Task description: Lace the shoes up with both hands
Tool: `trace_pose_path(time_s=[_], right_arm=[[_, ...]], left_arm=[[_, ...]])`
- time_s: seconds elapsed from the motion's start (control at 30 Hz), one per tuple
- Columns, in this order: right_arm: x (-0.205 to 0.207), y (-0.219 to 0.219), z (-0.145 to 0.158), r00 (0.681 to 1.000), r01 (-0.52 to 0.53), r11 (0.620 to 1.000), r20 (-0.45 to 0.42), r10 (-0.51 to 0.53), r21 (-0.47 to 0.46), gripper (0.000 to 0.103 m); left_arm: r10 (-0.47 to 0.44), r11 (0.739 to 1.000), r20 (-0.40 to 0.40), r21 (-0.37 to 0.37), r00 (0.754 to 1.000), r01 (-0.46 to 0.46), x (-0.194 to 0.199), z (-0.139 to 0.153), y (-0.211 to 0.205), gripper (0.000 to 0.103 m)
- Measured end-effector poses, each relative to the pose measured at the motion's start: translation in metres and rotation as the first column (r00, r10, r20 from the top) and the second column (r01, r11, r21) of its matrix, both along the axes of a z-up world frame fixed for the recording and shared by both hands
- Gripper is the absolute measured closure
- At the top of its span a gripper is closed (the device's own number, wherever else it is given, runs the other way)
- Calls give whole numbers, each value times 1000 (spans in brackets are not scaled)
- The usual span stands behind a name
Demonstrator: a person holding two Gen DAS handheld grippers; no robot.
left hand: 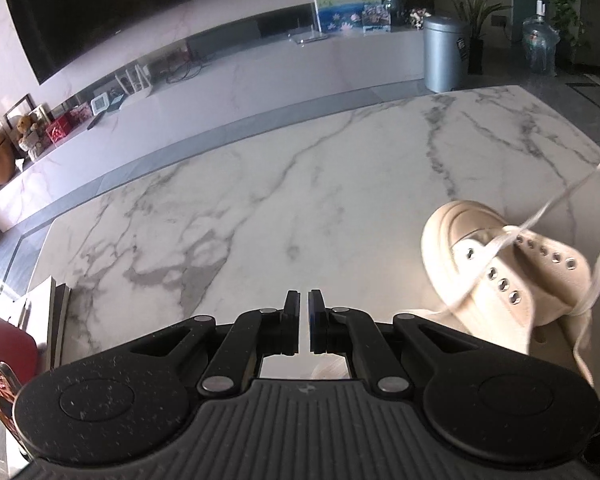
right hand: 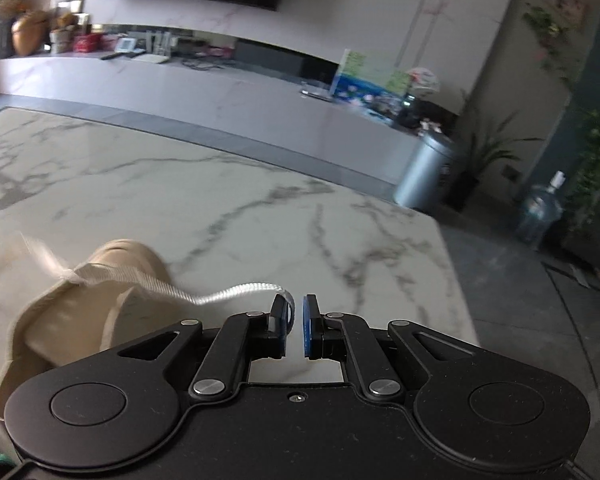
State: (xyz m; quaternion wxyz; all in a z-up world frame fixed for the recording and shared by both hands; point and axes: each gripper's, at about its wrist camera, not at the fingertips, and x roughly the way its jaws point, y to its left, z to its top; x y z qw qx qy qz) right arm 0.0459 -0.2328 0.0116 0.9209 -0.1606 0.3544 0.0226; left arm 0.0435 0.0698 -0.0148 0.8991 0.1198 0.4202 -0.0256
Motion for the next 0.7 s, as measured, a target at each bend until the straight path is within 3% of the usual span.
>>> trace_pose_path(time_s=[0.1, 0.43, 0.63, 0.7], right_arm=[[7, -12, -6, 1000, 14, 1000, -23, -15, -18, 98], [13, -18, -14, 998, -30, 999, -49, 30, -12, 98], [6, -8, 12, 995, -104, 994, 8, 104, 28, 99], [4, -5, 21, 991, -129, 991, 28, 128, 40, 99]], left_arm=[[3, 1000, -15, 8, 1000, -3, 4, -5, 3, 100], [-154, 986, -34, -75, 987, 151, 4, -9, -24, 98], [-250, 963, -7, -106, 968, 248, -3, -3, -46, 84], [-281, 953, 2, -113, 960, 280, -5, 0, -54, 75]])
